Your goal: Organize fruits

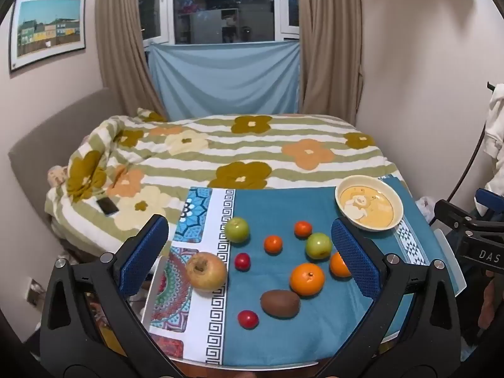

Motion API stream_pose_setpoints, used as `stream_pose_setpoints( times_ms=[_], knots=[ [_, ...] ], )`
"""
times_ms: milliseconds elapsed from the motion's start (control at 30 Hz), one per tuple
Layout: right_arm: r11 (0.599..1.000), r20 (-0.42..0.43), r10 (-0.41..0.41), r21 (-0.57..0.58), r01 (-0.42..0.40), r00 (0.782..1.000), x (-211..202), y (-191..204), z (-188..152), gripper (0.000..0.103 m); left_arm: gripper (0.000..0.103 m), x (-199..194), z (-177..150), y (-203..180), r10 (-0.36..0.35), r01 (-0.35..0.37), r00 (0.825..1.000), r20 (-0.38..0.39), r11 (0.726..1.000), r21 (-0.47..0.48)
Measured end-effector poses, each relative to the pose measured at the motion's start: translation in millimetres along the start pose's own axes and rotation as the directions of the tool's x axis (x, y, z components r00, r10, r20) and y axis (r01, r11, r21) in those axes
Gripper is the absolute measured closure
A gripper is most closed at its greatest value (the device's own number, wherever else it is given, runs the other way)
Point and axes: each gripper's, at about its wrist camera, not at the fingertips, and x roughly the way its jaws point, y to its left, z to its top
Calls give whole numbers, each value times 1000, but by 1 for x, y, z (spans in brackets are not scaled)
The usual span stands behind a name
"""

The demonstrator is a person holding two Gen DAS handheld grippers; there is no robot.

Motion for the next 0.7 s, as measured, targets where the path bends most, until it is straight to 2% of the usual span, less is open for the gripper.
stream_pose_setpoints(
  times_ms=[233,700],
  knots=[
    [1000,2,-2,-1,2,1000,0,1,1,0,0,2,-3,5,-16,16,1000,6,1000,-16],
    [1000,-1,1,1,-1,1000,3,2,2,0,0,7,1,7,0,0,1000,2,1000,-14]
  ],
)
